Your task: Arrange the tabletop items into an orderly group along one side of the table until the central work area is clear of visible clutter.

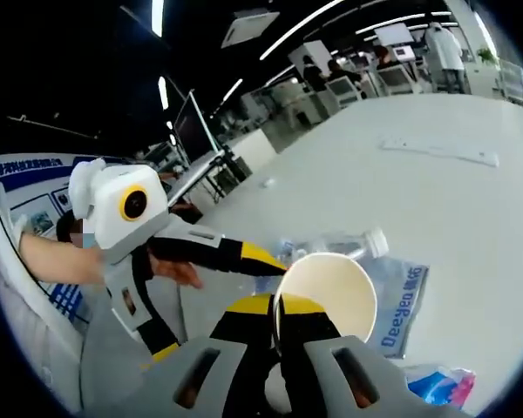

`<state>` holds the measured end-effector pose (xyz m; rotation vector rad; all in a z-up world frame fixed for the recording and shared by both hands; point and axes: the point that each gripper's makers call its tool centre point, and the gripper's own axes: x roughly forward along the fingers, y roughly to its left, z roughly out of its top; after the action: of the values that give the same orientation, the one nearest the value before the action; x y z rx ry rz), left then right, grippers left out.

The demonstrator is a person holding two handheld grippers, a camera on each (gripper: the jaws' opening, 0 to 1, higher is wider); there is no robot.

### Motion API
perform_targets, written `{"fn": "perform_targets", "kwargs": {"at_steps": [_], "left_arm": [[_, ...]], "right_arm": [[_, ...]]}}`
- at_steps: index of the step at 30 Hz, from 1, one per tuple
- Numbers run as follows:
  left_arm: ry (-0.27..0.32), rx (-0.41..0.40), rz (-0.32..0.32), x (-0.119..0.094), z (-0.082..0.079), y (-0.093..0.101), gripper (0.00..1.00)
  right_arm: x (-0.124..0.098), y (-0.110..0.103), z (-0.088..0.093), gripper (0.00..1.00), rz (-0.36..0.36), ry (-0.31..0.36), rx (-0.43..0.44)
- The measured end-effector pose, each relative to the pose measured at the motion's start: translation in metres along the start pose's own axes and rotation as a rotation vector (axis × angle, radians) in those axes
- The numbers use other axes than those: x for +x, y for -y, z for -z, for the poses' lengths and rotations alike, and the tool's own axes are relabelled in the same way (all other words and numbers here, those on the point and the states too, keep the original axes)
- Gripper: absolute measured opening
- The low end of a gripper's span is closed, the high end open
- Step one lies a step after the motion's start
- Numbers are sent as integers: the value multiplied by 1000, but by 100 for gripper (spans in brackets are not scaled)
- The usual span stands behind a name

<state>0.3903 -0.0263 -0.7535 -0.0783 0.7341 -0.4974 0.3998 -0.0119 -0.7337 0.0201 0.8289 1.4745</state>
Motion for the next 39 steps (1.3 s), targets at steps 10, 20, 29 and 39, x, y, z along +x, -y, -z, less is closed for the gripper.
{"fn": "perform_targets", "kwargs": {"at_steps": [10,20,29,39], "left_arm": [[49,153,-73,-4,-20,4,70],[98,180,-97,-16,-30,2,48],[141,212,-97,-27,-35,7,40],[255,143,-132,-50,-47,3,39]], "right_arm": [[-15,-28,-20,0,-41,-6,-86],[-22,-52,-32,0,-64,-11,-143],[-28,-65,-39,0,-13,-1,-172],[-29,-78,-68,1,81,137,-149]]}}
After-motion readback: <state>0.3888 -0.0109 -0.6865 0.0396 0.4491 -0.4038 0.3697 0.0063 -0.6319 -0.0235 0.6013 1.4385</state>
